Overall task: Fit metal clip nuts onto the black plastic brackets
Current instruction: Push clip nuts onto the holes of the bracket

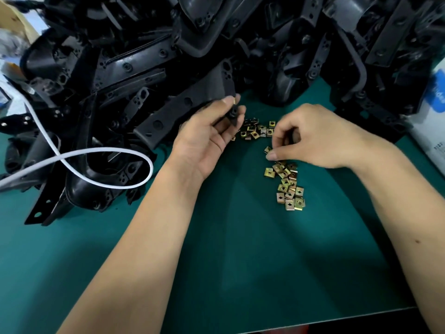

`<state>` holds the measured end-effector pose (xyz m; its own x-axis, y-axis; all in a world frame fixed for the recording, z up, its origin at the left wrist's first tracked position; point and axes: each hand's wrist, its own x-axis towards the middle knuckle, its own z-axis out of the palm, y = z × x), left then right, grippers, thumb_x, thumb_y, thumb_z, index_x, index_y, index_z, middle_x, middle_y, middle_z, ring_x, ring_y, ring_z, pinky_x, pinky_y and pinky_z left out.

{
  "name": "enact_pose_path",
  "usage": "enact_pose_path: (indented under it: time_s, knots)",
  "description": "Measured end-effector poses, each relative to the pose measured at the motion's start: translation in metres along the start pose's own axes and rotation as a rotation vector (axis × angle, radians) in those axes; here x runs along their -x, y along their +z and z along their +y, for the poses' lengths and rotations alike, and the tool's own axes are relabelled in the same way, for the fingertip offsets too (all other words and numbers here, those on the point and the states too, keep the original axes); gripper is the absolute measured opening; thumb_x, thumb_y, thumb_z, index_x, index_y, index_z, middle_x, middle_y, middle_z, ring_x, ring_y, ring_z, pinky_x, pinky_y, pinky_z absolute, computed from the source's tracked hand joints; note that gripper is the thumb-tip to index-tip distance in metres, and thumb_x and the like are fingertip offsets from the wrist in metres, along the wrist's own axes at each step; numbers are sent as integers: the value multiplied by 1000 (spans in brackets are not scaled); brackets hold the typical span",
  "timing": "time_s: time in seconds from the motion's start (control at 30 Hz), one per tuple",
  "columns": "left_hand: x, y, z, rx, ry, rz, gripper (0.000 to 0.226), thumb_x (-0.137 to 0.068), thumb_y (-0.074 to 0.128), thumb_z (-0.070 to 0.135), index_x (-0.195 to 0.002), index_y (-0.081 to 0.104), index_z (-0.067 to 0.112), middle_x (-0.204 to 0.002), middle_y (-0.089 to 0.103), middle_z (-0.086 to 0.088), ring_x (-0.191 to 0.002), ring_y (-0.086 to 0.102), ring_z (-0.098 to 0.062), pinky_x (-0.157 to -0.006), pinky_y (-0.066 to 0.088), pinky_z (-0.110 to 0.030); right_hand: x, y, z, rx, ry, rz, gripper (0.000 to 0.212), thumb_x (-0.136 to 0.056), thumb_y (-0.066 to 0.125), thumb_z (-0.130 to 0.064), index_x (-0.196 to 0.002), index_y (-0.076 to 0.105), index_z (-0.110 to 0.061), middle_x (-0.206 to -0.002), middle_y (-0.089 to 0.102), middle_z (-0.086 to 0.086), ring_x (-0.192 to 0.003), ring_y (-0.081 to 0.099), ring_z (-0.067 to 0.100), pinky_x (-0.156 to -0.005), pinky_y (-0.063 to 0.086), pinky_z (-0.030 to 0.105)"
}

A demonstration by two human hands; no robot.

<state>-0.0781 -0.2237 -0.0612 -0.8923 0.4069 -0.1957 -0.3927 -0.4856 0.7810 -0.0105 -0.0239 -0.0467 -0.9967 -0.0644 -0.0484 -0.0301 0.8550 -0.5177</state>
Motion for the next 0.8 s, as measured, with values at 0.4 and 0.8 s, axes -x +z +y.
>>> enact_pose_path:
  time_s: [0.4,0.8]
  knots:
    - [6,14,-14,-317,110,98,19,-91,73,1,-84,67,17,-71,63,6,-65,57,-6,-66,51,-18,-5,9,-2,-16,-118,187,10,-89,80,-27,-92,71,-27,-93,60,-13,-80,56,3,-75,44,24]
    - [10,13,-11,-463,120,-36,35,-92,74,2,-60,74,16,-72,73,-8,-67,72,-14,-64,57,-20,-4,16,-6,-581,-173,367,15,-88,83,-11,-96,70,-7,-75,72,6,-59,72,23,-50,59,34]
